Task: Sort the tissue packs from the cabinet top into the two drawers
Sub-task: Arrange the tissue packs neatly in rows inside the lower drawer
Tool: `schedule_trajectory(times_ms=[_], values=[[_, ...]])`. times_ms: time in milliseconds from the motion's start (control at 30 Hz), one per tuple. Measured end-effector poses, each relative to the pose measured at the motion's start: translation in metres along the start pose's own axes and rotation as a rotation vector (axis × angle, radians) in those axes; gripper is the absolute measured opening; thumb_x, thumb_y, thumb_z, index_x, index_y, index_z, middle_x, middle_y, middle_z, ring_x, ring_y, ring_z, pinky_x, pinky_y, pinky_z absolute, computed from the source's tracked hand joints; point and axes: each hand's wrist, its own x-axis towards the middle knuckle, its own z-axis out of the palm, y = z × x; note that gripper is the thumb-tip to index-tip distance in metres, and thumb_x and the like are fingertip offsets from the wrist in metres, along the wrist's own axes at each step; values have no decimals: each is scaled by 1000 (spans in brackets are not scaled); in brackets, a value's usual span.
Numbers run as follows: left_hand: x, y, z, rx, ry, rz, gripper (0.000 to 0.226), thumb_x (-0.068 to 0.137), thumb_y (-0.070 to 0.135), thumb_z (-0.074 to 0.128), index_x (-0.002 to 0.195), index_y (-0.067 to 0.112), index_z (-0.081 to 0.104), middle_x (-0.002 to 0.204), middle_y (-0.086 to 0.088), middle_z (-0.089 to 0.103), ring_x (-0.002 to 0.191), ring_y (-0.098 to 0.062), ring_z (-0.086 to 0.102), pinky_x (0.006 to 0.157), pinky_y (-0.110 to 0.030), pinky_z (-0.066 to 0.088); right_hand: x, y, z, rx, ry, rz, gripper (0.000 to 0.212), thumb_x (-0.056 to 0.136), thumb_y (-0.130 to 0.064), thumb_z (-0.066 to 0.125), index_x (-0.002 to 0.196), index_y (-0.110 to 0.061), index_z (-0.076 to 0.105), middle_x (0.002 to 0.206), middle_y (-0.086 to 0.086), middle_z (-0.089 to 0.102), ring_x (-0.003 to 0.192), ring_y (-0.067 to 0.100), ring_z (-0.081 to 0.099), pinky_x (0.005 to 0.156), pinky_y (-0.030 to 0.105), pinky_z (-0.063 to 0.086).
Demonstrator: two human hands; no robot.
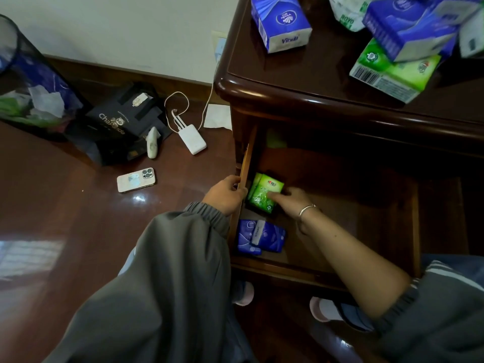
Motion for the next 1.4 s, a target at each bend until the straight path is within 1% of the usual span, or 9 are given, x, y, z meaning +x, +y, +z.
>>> schedule_trajectory(times_ms=[167,333,433,633,767,933,1100,1300,1400], values=[[1,1,0,7,0,0,42,97,26,49,137,15,47,124,-12,61,111,-28,59,96,-34,45,2,-10,11,-136,3,-166,31,85,-13,63,115,-5,60,115,16,66,104,31,62,93,46,49],[1,0,0,-3,-1,3,40,97,25,49,136,15,48,124,-13,62,111,-28,59,99,-39,46,5,-14,9,-368,18,-342,35,86,-24,64,119,-11,61,109,10,68,96,23,63,74,26,45],[2,0,0,2,-1,6,41,97,25,49,136,14,47,123,-13,63,111,-28,60,99,-40,46,6,-12,5,-283,-22,-315,40,86,-28,64,123,-13,58,104,12,68,85,20,63,71,32,50],[2,1,1,17,-3,8,42,97,26,49,138,14,46,125,-13,61,112,-28,59,98,-37,45,13,-8,1,-200,26,-237,58,85,-43,61,134,-16,48,128,7,57,113,27,57,94,42,50],[4,0,0,4,-15,-2,43,97,26,48,138,14,45,127,-13,60,113,-28,58,100,-39,44,16,-14,6,-36,-20,-215,52,88,-31,61,136,-15,46,135,11,51,114,29,57,91,46,53],[6,0,0,-6,-19,5,42,97,24,48,138,12,46,125,-14,61,112,-28,59,100,-40,45,8,0,10,-269,-29,-335,46,88,-29,62,129,-12,52,126,12,58,114,26,55,95,38,47],[6,-1,-1,5,-20,13,42,98,24,48,138,13,46,128,-13,60,114,-28,58,100,-39,44,-6,12,-13,-172,-159,-282,57,91,-39,53,142,-22,35,141,3,46,123,19,49,94,29,42],[7,-2,1,-15,-19,21,40,98,23,48,136,11,47,125,-15,61,110,-32,60,94,-37,46,-26,42,-35,-507,-400,-209,51,80,-24,71,126,-17,53,126,4,57,112,16,55,92,25,46],[7,-2,2,-11,0,22,39,97,23,49,134,10,49,122,-17,62,110,-35,59,90,-39,46,-35,50,-22,-599,-333,-278,43,78,-20,73,118,-14,59,115,7,63,100,17,58,86,25,47]])
